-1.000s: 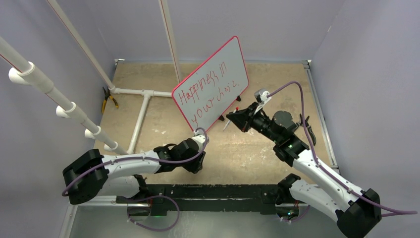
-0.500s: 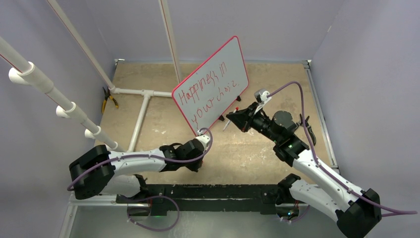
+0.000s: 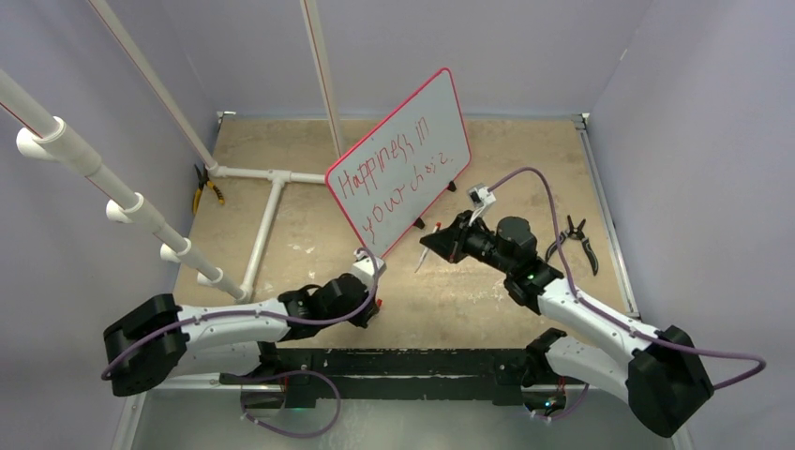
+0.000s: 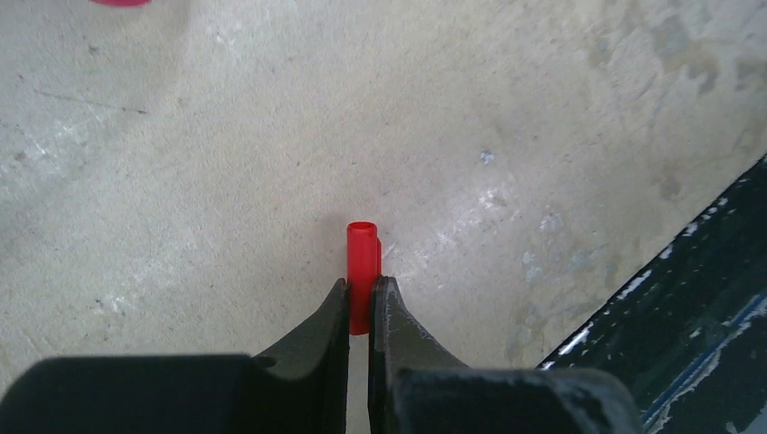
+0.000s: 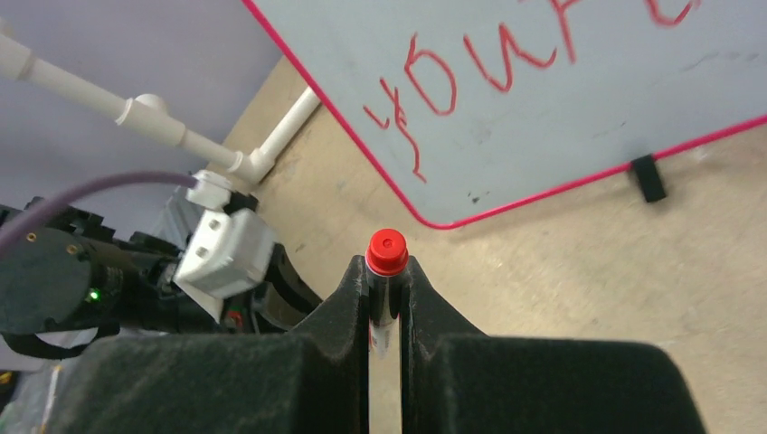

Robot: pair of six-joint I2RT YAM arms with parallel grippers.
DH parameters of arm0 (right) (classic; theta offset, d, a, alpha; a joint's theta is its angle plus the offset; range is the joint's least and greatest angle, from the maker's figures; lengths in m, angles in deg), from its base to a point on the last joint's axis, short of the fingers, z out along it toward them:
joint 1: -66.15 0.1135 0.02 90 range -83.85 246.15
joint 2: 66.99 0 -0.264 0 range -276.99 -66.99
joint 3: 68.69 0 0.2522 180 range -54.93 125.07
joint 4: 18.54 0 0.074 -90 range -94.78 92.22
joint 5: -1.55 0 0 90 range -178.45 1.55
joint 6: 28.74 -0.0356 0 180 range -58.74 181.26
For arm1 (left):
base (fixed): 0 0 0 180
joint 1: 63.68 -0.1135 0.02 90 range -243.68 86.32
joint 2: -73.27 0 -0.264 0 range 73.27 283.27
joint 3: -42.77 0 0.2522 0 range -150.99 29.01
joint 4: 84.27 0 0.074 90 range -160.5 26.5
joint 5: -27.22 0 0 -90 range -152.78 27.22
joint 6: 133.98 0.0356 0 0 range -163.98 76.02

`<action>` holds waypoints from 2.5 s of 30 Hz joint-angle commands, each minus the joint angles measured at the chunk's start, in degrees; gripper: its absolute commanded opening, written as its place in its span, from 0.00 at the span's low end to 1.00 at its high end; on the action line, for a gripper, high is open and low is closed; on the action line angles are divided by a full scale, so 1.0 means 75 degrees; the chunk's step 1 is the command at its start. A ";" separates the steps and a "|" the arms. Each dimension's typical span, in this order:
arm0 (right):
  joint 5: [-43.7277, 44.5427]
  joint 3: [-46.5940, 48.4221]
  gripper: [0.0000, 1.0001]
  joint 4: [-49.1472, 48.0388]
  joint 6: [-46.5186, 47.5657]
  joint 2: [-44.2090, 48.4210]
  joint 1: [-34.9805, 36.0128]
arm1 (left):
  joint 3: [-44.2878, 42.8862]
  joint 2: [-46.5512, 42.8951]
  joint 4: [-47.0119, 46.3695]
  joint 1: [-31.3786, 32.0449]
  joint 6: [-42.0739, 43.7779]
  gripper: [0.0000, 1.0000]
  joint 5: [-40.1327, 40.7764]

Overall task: Write a sentence on the whiteboard
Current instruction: Pick up the pen cap from the center of the board, then insert the whiteboard marker without the cap into the pen cap.

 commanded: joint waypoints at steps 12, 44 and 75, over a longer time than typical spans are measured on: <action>-0.1222 -0.0590 0.00 -0.2395 -0.1462 -0.0752 0.0022 | 0.1219 -0.1101 -0.4244 0.0013 0.0704 0.00 -0.0873; -0.1666 -0.0649 0.00 -0.2714 -0.1439 -0.1347 0.0022 | 0.1184 -0.1105 -0.4874 0.0019 0.0683 0.00 -0.0919; -0.2025 -0.0709 0.00 -0.2977 -0.1428 -0.1633 0.0034 | 0.0507 -0.0557 -0.5496 0.0013 0.1073 0.00 -0.0331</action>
